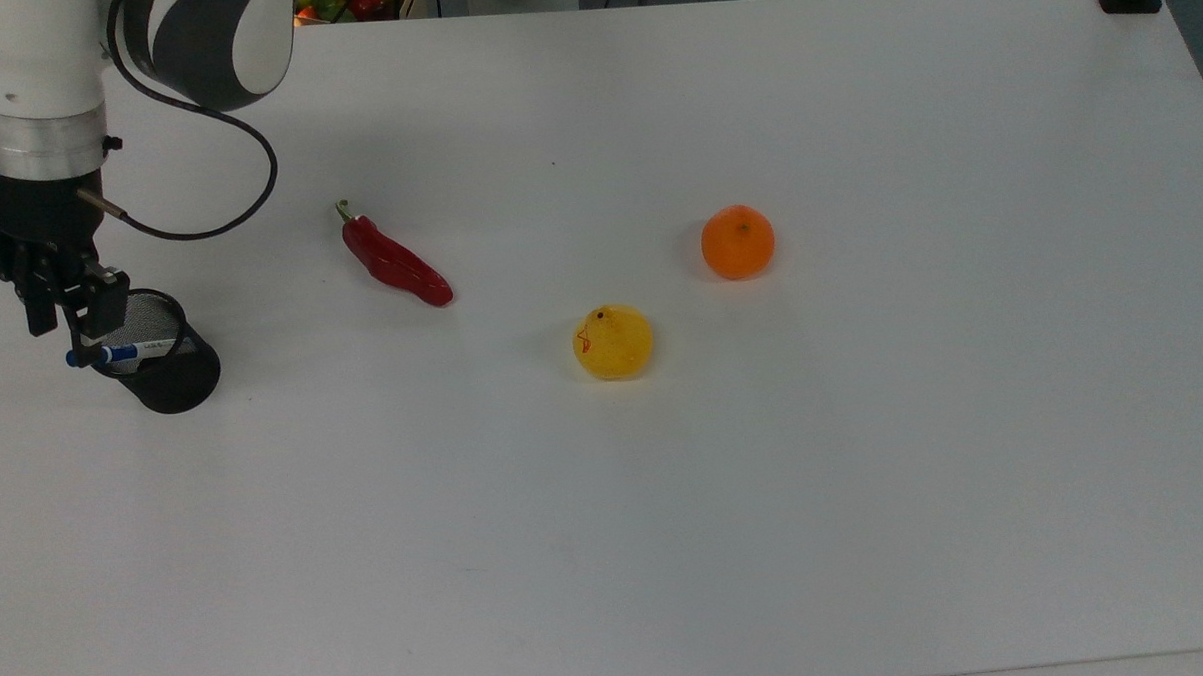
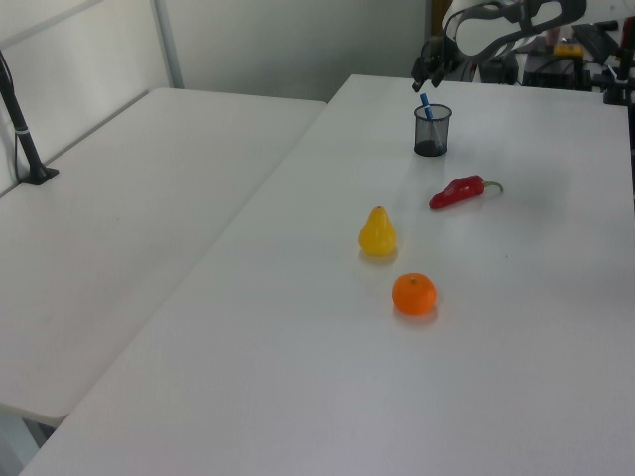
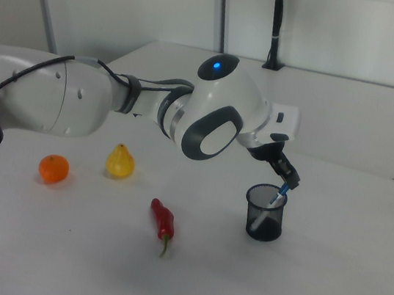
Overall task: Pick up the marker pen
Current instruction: 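Close the gripper on the blue-capped white marker in the cup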
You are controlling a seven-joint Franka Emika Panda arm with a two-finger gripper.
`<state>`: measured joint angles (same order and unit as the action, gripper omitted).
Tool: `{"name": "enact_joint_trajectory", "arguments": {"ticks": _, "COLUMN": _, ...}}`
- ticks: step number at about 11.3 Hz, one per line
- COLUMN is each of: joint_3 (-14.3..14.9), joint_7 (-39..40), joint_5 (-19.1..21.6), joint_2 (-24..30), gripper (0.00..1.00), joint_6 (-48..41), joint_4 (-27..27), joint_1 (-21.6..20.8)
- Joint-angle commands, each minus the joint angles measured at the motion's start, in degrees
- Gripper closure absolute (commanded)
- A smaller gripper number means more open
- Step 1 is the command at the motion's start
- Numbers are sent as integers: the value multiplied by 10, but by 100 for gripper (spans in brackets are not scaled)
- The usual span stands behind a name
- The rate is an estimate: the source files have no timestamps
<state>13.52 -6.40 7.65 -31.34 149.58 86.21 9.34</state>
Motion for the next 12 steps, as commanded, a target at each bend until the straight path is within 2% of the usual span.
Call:
{"name": "enact_joint_trajectory", "arguments": {"ticks": 1, "joint_3": 4, "joint_7": -9, "joint_5": 4, "joint_2": -13, "gripper": 51, "joint_6": 11, "joint_4": -11, "joint_1": -6}}
{"name": "enact_joint_trajectory", "arguments": {"ticks": 2, "joint_3": 4, "joint_7": -7, "joint_5": 4, "joint_2": -18, "gripper": 55, "joint_6": 11, "joint_4": -11, "joint_1": -6}}
{"name": "enact_joint_trajectory", "arguments": {"ticks": 4, "joint_3": 4, "joint_7": -4, "joint_5": 2, "joint_2": -20, "gripper": 73, "joint_6": 12, "joint_4": -11, "joint_1": -6}}
{"name": "enact_joint_trajectory", "arguments": {"ticks": 5, "joint_3": 4, "joint_7": -4, "joint_5": -1, "joint_2": -20, "gripper": 77, "joint_6": 11, "joint_4": -11, "joint_1": -6}}
{"name": "enact_joint_trajectory", "arguments": {"ticks": 7, "joint_3": 4, "joint_7": 10, "joint_5": -2, "joint_2": -20, "gripper": 79, "joint_6": 11, "joint_4": -11, "joint_1": -6}}
{"name": "enact_joint_trajectory", "arguments": {"ticks": 12, "joint_3": 4, "joint_7": 19, "joint_5": -3, "joint_2": -18, "gripper": 100, "joint_6": 11, "joint_4": -11, "joint_1": -5}}
